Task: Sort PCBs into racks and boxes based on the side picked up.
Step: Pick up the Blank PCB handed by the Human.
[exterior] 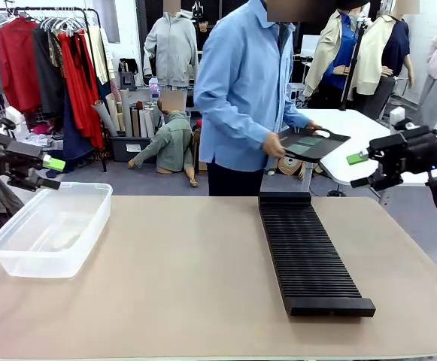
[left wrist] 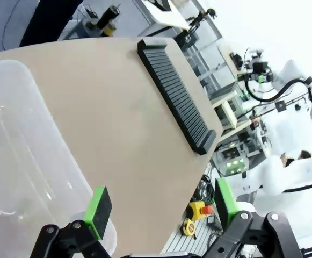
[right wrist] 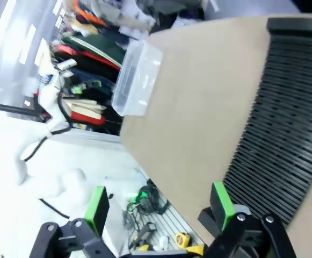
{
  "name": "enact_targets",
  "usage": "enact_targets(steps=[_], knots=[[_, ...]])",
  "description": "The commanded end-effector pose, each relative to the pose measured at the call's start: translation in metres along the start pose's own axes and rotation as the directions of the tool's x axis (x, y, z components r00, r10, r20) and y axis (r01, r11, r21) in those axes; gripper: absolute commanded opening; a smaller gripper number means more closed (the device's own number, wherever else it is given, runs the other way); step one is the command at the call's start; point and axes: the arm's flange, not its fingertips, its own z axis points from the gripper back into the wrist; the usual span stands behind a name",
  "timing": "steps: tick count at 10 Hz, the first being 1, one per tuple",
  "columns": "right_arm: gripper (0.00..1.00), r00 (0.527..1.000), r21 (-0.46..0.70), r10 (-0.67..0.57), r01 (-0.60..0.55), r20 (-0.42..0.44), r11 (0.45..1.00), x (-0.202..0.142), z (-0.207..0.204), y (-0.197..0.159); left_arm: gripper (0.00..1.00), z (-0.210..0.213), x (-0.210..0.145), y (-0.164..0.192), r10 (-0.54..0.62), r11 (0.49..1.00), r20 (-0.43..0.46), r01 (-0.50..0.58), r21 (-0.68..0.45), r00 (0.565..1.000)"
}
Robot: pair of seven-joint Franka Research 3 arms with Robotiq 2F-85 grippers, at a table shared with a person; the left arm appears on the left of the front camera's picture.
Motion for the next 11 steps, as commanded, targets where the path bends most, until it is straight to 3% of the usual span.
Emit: enact_targets(steps=[1, 4, 5, 6, 11], knots=[[1.00, 1.000, 0.060, -0.015, 0.013, 0.020, 0.998, 0.002, 0.002, -0.014, 1.00, 0.002, 0.003, 0.006, -0.017, 0.999, 0.043, 0.018, -0.030, 0.999], [1.00, 0.998, 0.099, -0.006, 0.000, 0.064, 0.995, -0.005, 0.013, -0.018, 1.00, 0.005, 0.002, 0.008, -0.031, 0.998, 0.052, 0.033, -0.049, 0.998], [1.00, 0.997, 0.105, 0.004, -0.012, 0.074, 0.994, -0.003, 0.015, -0.012, 1.00, 0.008, -0.001, 0.011, 0.006, 1.000, 0.039, -0.006, -0.014, 0.999], [1.00, 0.998, 0.065, -0.050, 0.047, 0.038, 0.997, -0.008, 0.014, -0.025, 1.00, 0.008, -0.001, 0.011, 0.006, 1.000, 0.039, -0.006, -0.014, 0.999], [1.00, 0.998, 0.065, -0.050, 0.047, 0.038, 0.997, -0.008, 0.014, -0.025, 1.00, 0.008, -0.001, 0.011, 0.006, 1.000, 0.039, -0.006, -0.014, 0.999]])
